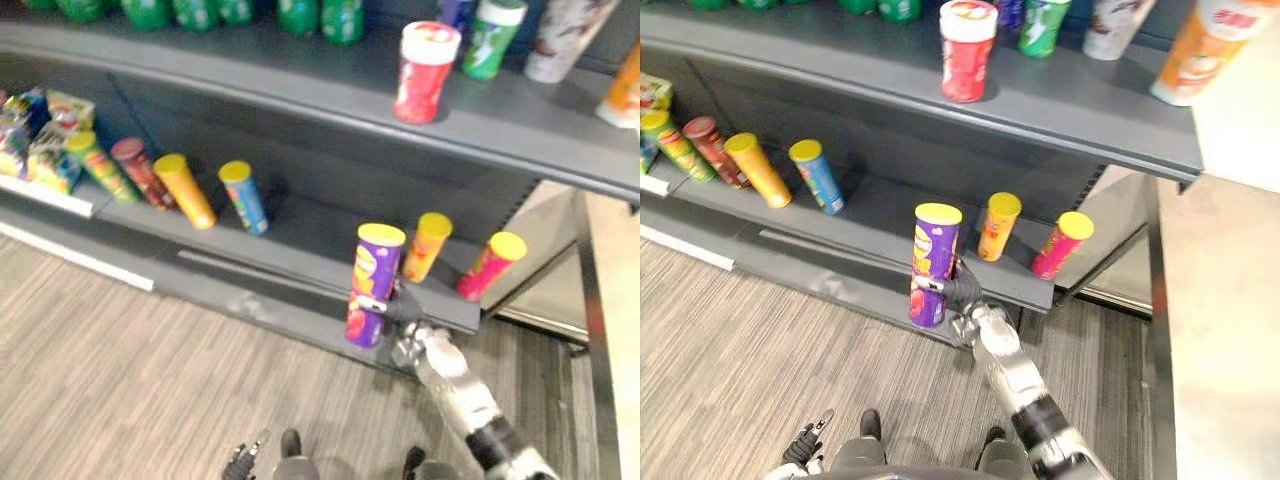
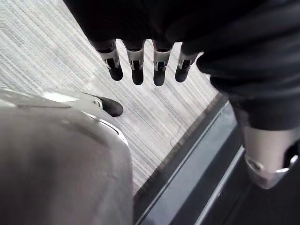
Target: Put the gum and the chips on the shelf.
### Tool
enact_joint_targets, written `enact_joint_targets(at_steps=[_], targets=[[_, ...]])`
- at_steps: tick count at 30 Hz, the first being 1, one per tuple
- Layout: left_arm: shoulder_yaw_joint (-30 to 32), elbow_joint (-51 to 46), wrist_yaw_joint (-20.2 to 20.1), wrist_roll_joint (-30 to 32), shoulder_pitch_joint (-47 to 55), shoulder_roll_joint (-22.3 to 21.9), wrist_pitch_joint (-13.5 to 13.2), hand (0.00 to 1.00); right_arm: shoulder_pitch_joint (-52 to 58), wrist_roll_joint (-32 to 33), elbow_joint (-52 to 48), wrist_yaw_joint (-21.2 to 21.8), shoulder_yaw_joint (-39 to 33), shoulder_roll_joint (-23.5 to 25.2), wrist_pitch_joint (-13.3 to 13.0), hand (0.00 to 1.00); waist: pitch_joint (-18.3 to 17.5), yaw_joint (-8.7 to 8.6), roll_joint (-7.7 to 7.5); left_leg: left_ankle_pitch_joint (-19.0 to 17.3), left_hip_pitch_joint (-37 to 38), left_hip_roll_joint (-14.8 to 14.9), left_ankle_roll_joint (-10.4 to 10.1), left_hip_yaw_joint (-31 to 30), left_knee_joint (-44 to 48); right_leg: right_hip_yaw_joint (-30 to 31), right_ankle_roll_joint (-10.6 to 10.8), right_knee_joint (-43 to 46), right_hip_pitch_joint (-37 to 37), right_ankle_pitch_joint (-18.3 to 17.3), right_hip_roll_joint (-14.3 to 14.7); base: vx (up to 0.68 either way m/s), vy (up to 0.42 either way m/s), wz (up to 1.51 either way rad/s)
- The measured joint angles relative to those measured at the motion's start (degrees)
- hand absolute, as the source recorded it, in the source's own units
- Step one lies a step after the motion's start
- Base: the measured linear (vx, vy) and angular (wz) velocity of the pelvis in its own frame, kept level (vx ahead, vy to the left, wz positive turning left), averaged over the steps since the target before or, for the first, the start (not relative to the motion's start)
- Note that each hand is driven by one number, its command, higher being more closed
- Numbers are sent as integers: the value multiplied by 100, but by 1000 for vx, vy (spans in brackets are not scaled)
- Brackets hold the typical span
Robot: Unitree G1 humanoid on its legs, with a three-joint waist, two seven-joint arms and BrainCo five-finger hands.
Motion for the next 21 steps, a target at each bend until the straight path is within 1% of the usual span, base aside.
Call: enact_joint_targets(at_steps=[1,2,3,4,5,7,8,10,12,13,14,16,17,19,20,21], targets=[[-49,-11,0,-10,-12,-3,-4,0,-408,-7,401,-87,-63,138,3,100,66,85,31,2,-129,-1,2,-99,114,-57,-3,68,-61,-2,-9,-110,2,33],[-78,-28,2,-11,-15,-3,-5,0,-604,-7,577,-122,-104,205,3,100,98,125,52,1,-202,-2,2,-141,172,-92,-12,116,-101,-9,-20,-129,0,29],[-118,-77,1,-14,-40,-14,-12,0,-1010,-7,867,-215,-165,282,4,100,237,217,104,2,-285,-2,4,-247,253,-151,-23,178,-115,-17,-25,-115,-7,32],[-177,-106,2,-28,-63,-14,-24,0,-1295,-6,1021,-264,-226,329,5,100,352,258,151,0,-373,-4,3,-331,321,-226,-43,238,-132,-32,-36,-189,-9,37],[-208,-146,3,-40,-84,-24,-53,0,-1761,-5,1246,-338,-375,431,2,100,498,365,197,16,-558,-17,18,-429,396,-283,-85,384,-302,-65,-69,-147,-9,35],[-209,-224,13,-77,-85,-30,-69,0,-2232,-15,1536,-427,-551,507,-3,100,648,440,242,58,-733,-35,-9,-540,414,-361,-109,508,-446,-80,-93,-114,-11,26],[-209,-232,21,-107,-140,-30,-80,0,-2563,-41,1818,-490,-719,507,-3,100,754,520,274,107,-832,-51,9,-622,433,-425,-122,557,-512,-88,-113,-99,-16,28],[-214,-247,29,-123,-191,-29,-82,0,-3001,-77,2234,-600,-984,496,13,100,927,606,333,159,-923,-99,17,-766,431,-551,-120,618,-525,-108,-160,-96,-8,33],[-261,-290,30,-123,-190,-30,-84,0,-3296,-90,2461,-706,-1181,470,22,100,1015,696,347,204,-1001,-130,0,-785,432,-560,-120,693,-617,-115,-202,-42,4,13],[-276,-301,31,-125,-192,-29,-84,0,-3415,-91,2543,-721,-1255,474,25,100,1029,704,362,222,-1056,-141,9,-812,433,-582,-120,706,-658,-115,-214,-33,2,22],[-326,-449,30,-129,-210,-29,-95,0,-3850,-103,2763,-821,-1519,445,28,100,1162,708,427,307,-1179,-173,42,-927,433,-676,-121,771,-725,-114,-241,-30,0,24],[-390,-501,32,-151,-240,-22,-120,0,-4103,-106,2895,-916,-1767,416,23,100,1205,795,462,328,-1265,-178,38,-938,427,-688,-131,805,-825,-121,-258,-37,-1,13],[-484,-516,29,-305,-245,-24,-141,0,-4442,-106,3134,-985,-2008,354,21,100,1246,846,505,351,-1357,-184,28,-960,421,-700,-135,853,-919,-123,-268,-27,-5,7],[-633,-544,29,-352,-280,-26,-152,0,-4822,-139,3276,-1174,-2250,249,0,100,1334,877,585,424,-1484,-207,50,-1046,410,-760,-152,912,-1020,-135,-295,-16,-12,13],[-737,-544,29,-353,-312,-28,-173,0,-4976,-281,3322,-1290,-2348,168,-34,100,1354,946,620,465,-1567,-208,48,-1060,375,-768,-168,966,-1134,-145,-306,-9,-15,10],[-790,-543,27,-355,-335,-32,-177,0,-5028,-341,3350,-1356,-2394,116,-67,100,1362,972,635,491,-1603,-212,46,-1067,343,-772,-167,997,-1184,-155,-313,5,-24,9]])
